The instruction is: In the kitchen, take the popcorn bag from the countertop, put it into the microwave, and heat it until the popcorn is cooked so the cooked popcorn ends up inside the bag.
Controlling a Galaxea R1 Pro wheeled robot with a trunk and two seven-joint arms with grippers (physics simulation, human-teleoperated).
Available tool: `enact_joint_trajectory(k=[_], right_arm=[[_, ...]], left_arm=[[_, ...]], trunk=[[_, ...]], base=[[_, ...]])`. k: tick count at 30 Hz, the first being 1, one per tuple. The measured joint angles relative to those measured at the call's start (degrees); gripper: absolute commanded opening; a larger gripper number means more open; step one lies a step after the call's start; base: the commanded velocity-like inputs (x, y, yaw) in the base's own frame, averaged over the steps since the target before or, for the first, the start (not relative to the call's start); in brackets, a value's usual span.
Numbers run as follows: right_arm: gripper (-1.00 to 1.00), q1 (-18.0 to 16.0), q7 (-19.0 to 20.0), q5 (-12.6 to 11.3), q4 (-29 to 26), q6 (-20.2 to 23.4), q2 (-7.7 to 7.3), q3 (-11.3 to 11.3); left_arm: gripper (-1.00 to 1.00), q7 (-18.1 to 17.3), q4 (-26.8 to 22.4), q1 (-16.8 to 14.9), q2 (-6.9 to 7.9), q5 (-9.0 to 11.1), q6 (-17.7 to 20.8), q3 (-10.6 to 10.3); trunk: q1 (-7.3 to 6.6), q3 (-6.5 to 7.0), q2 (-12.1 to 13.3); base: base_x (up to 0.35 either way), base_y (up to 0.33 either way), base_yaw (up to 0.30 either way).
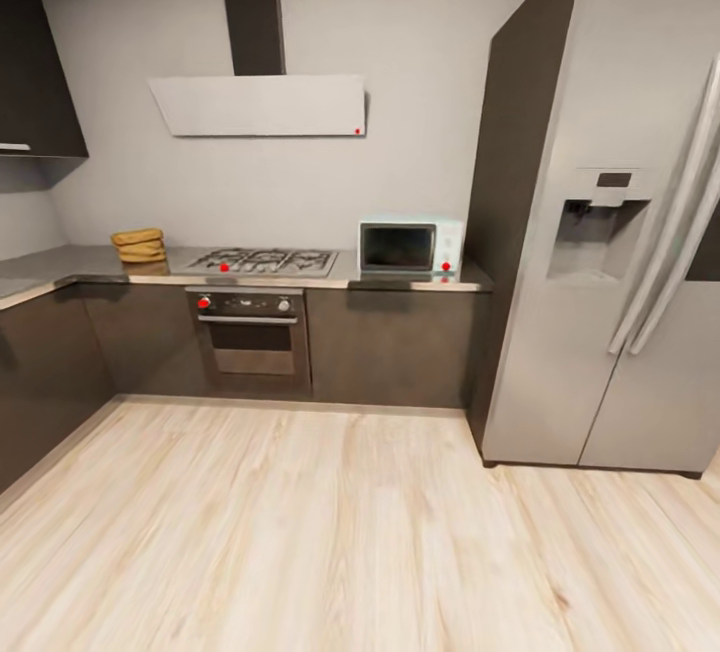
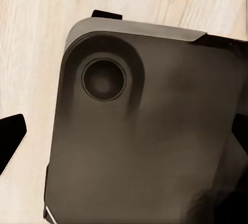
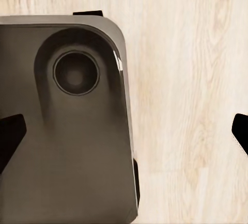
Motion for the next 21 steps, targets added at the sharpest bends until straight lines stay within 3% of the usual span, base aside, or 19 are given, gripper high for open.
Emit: enact_joint_trajectory(k=[7, 21], right_arm=[[1.0, 0.0, 0.0, -0.1, 0.0, -0.1, 0.0, -0.1], [1.0, 0.0, 0.0, 0.0, 0.0, 0.0, 0.0, 0.0]], left_arm=[[1.0, 0.0, 0.0, 0.0, 0.0, 0.0, 0.0, 0.0], [1.0, 0.0, 0.0, 0.0, 0.0, 0.0, 0.0, 0.0]], trunk=[[0.0, 0.0, 0.0], [0.0, 0.0, 0.0]], base=[[0.326, 0.0, -0.113], [0.326, 0.0, -0.004]])
